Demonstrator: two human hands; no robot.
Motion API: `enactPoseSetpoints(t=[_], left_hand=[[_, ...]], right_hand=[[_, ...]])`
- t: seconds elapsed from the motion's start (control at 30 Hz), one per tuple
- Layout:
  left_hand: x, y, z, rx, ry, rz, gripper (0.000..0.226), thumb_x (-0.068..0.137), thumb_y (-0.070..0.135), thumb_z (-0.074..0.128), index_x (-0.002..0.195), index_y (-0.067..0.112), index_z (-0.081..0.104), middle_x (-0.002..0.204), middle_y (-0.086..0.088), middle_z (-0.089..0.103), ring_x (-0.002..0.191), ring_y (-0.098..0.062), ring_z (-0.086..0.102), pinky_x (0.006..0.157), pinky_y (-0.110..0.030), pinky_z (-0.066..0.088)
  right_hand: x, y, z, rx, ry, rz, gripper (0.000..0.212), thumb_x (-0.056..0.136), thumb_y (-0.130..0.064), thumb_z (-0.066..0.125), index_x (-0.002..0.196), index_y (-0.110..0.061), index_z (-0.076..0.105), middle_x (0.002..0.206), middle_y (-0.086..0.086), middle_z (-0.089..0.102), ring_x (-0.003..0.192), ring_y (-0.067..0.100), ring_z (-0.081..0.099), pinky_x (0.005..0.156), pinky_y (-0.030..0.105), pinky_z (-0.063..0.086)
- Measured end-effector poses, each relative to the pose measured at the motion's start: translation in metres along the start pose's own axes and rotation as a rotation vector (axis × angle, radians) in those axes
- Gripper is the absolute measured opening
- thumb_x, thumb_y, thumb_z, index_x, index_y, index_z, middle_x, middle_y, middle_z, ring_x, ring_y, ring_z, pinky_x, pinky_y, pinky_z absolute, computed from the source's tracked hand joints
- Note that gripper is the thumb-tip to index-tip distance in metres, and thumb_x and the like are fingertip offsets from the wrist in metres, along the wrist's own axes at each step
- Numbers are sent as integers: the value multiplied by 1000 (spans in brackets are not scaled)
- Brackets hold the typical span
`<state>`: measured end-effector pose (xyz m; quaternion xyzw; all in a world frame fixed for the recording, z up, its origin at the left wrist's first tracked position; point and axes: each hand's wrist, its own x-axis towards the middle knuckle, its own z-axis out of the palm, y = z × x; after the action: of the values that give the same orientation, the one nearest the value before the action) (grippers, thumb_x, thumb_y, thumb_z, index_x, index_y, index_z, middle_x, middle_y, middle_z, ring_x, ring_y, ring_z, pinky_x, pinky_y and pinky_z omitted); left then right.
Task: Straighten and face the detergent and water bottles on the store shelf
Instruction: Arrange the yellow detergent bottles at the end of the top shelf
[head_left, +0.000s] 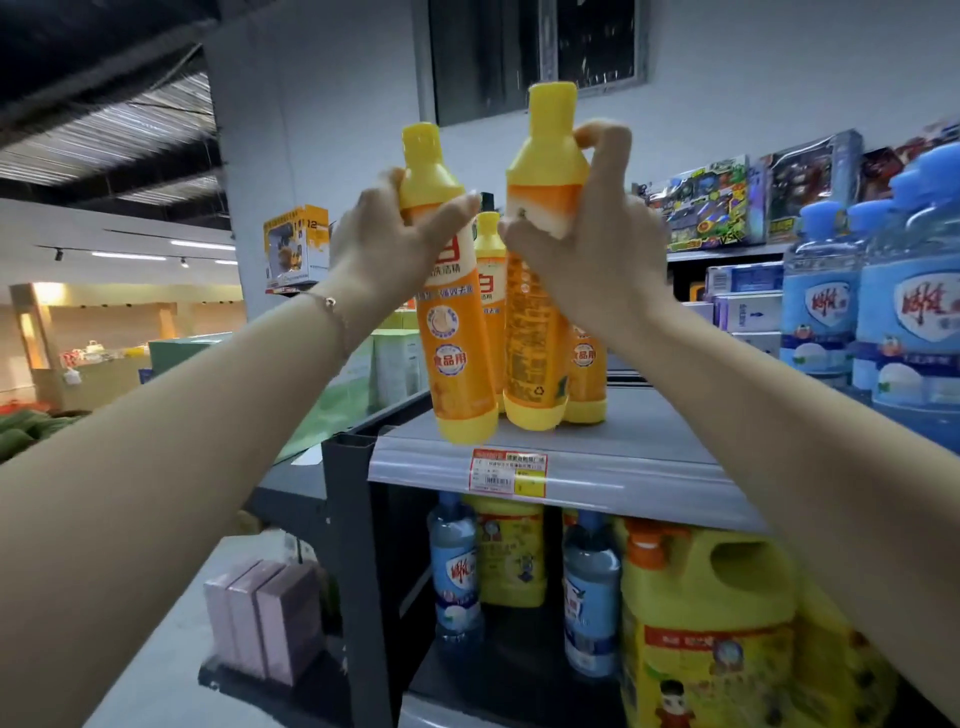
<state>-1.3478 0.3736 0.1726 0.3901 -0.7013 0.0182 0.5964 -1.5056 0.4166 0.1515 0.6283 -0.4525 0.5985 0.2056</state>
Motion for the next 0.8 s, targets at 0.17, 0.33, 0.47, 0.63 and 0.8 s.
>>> enactPoseSetpoints(t=[0.17, 0.33, 0.47, 0.63, 0.8], left_hand=[[21, -28, 38, 115, 8, -33, 60, 88, 64, 43, 123, 15, 36, 78, 12, 51, 70, -9, 55, 54, -23, 40], [27, -58, 72, 85, 14, -69, 61, 90, 65, 35, 127, 17, 38, 93, 0, 63, 80, -24, 65, 67, -40, 54], [37, -65, 91, 113, -16, -55, 64, 92, 64, 30, 135, 17, 36, 98, 1, 60, 83, -24, 64, 71, -40, 53], [41, -69, 105, 135, 6, -67, 71, 82, 68, 14, 124, 18, 43, 73, 10, 46, 62, -15, 49, 51, -23, 32], [37, -71, 105, 149, 15, -55, 55, 97, 59, 21, 128, 18, 40, 85, 4, 51, 61, -14, 50, 51, -27, 36]], right_hand=[[10, 31, 43, -152, -31, -42, 60, 91, -41, 55, 134, -9, 28, 97, 7, 56, 76, 34, 60, 66, 41, 48], [13, 54, 75, -198, -46, -33, 62, 94, -41, 51, 140, -9, 24, 112, 12, 55, 81, 32, 63, 63, 36, 47], [16, 62, 82, -276, -133, -59, 65, 98, -40, 46, 145, -3, 22, 135, 15, 42, 100, 36, 62, 65, 30, 36], [21, 63, 84, -372, -183, -116, 74, 99, -41, 43, 148, 5, 11, 153, 20, 25, 110, 41, 59, 77, 38, 47], [19, 59, 81, -429, -164, -155, 78, 97, -41, 50, 147, 6, 15, 149, 21, 32, 109, 39, 61, 76, 38, 49]])
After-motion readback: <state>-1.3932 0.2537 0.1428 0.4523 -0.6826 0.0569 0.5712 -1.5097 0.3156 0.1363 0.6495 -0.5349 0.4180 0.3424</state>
